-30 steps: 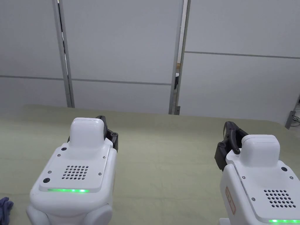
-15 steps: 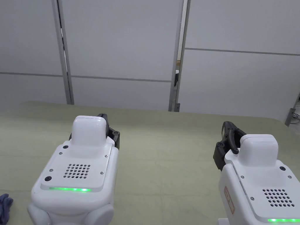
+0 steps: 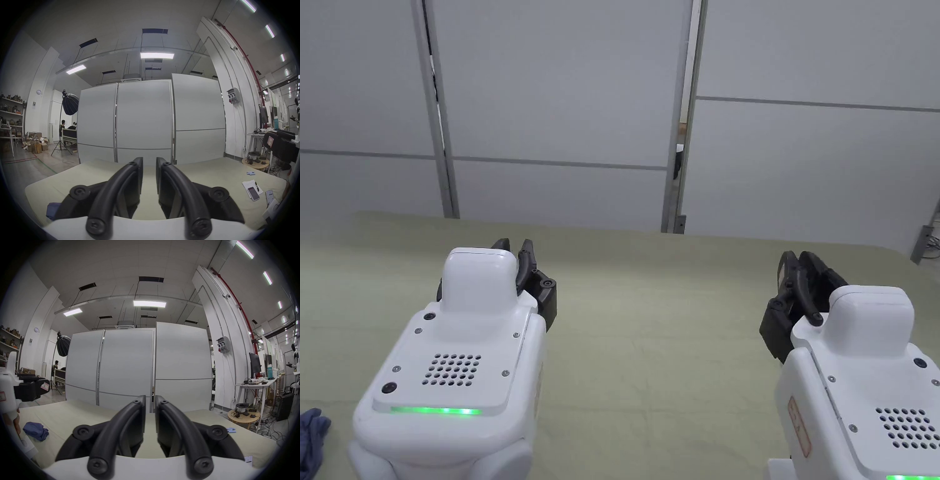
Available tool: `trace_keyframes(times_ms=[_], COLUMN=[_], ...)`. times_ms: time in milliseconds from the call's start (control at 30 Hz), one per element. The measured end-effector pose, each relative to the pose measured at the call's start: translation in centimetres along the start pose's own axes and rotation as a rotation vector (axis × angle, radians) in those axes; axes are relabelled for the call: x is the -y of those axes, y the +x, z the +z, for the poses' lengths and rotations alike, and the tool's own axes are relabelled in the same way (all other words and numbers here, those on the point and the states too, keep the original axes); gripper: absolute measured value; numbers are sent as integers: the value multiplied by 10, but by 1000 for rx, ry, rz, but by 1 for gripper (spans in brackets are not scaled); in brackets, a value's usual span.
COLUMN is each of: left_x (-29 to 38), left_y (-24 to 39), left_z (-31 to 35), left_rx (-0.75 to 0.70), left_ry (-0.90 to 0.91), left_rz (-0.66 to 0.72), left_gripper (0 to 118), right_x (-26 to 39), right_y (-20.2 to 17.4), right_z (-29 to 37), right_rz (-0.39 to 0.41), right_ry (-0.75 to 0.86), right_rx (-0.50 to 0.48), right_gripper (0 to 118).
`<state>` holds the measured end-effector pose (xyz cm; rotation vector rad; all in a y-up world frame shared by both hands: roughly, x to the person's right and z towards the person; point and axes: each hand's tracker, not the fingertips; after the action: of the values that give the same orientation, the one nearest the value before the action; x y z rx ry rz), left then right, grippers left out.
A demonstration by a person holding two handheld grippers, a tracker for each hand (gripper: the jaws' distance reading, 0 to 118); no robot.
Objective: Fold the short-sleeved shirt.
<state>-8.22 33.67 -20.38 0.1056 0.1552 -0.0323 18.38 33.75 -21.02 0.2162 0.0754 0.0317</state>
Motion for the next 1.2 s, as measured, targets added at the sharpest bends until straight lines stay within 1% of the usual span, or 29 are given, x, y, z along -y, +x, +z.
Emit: trace_keyframes(times_ms=[33, 67, 133, 167, 267, 300, 333, 367, 400, 433, 467, 500, 600, 833, 1067, 1200], left_x=[0, 1, 1, 0, -1, 0, 1, 1, 0, 1, 1, 1, -3, -1, 0, -1], left_y=[-1, -2, -3, -4, -1, -1, -1, -1, -1, -1, -2, -2, -4, -4, -4, -7], left_z=[0, -1, -1, -2, 0, 0, 0, 0, 0, 0, 1, 2, 2, 3, 5, 6], left_rx=[5, 10, 16, 21, 23, 23, 22, 22, 23, 23, 22, 15, 8, 2, -22, -14], left_ry=[-2, -6, -15, -31, -25, -22, -20, -18, -18, -20, -16, 7, 6, 4, 16, 33], left_rz=[7, 14, 25, 25, 14, 7, 4, 4, 7, 13, 20, 31, 40, 38, 42, 63], left_gripper=[29, 46, 99, 108, 108, 108, 110, 116, 118, 118, 118, 118, 118, 118, 118, 118], right_x=[0, 0, 0, 1, 2, 3, 3, 3, 3, 3, 2, 2, 0, 2, 2, 1], right_y=[1, 1, 1, 2, 1, 1, 1, 1, 1, 0, 1, 1, 3, 7, 4, 4], right_z=[0, 0, 0, 0, 0, 1, 1, 1, 1, 1, 3, 5, 4, 3, 3, 4], right_rz=[-2, -3, -1, 0, 4, 4, 2, -3, -8, -10, -3, 0, 10, -7, 2, -12], right_ry=[-1, 0, -4, -8, -12, -11, -11, -11, -10, -9, 26, 18, 21, 16, 6, 19], right_rx=[-1, -1, -8, -9, -13, -11, -10, -8, -6, -3, 38, 18, 37, 45, 40, 33], right_gripper=[25, 38, 65, 79, 82, 87, 95, 111, 118, 118, 118, 118, 118, 118, 118, 118])
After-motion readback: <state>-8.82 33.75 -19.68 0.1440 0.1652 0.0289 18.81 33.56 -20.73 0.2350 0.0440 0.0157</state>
